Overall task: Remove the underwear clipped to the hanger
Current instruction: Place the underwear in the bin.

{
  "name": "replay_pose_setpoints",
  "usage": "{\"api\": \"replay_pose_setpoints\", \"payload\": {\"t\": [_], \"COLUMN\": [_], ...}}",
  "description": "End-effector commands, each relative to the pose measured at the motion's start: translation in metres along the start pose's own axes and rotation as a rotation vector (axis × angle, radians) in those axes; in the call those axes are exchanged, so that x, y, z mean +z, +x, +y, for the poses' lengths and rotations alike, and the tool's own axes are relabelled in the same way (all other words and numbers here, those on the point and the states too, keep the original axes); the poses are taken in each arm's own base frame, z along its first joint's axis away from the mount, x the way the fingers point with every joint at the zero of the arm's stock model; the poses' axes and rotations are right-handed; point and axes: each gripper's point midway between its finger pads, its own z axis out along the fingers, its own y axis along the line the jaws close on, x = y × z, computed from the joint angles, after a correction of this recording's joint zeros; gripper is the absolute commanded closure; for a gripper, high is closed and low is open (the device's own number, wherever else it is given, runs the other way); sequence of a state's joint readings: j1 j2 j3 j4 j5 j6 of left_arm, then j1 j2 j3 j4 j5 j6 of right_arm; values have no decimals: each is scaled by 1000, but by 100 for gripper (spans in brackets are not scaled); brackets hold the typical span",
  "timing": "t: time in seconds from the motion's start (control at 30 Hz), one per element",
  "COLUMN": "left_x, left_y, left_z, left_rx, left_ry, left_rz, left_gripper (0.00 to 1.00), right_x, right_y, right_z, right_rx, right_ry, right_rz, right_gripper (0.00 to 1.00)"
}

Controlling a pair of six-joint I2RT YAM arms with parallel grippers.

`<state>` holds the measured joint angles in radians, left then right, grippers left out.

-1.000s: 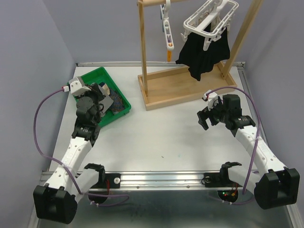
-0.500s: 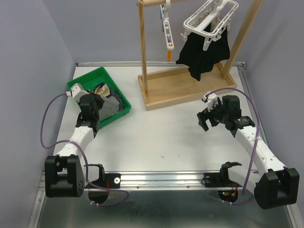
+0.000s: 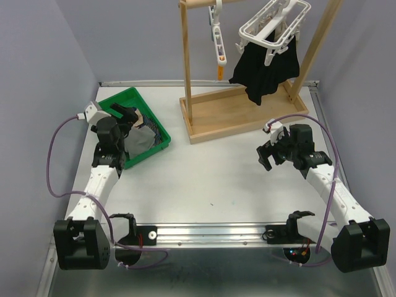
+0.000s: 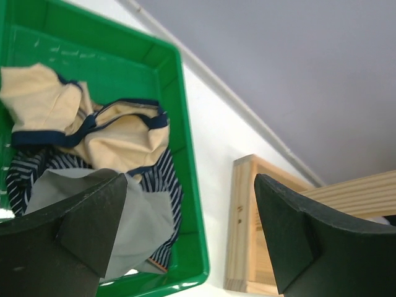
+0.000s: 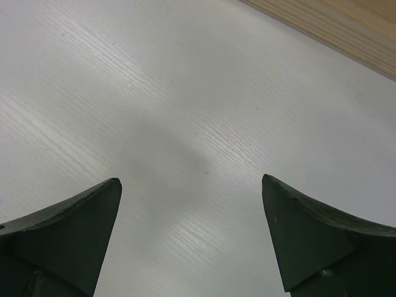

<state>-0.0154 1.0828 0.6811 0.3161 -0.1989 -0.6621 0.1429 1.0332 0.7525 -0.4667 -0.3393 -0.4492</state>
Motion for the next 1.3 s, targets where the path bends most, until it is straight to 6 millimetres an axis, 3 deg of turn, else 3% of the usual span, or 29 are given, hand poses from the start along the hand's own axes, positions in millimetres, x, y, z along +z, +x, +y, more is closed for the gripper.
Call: {"api": "replay_pose_setpoints", "payload": {"t": [0.0,0.27,0.53,0.77,0.97,1.27], "left_x": [-21,-56,-85,-90,-91,-95], "left_y": [-45,-62,-58,-52,-39,-35], "left_z": [-37,-64,-91,-82,-75,-66], "left_rx": [10,105,255,357,405,446], "left_ry": [103,261,460,453,468,464], "left_rz": [-82,-109,-92,-78,-56,-74], "left_gripper": [1,1,1,1,1,1], "right_x": [-2,-5,-7,-8,-24,-57], "right_y": [-2,-6,-10,-5,-9,-57], "right_z": [-3,-2,1,3,-6,-21], "right_rx": [-20,-32,-31,-43,-111,-150], "right_ry": [21,10,-4,-22,8,58], "right_rz": [-15,-23,-31,-2,53,16], "right_gripper": [0,0,0,0,0,0]}}
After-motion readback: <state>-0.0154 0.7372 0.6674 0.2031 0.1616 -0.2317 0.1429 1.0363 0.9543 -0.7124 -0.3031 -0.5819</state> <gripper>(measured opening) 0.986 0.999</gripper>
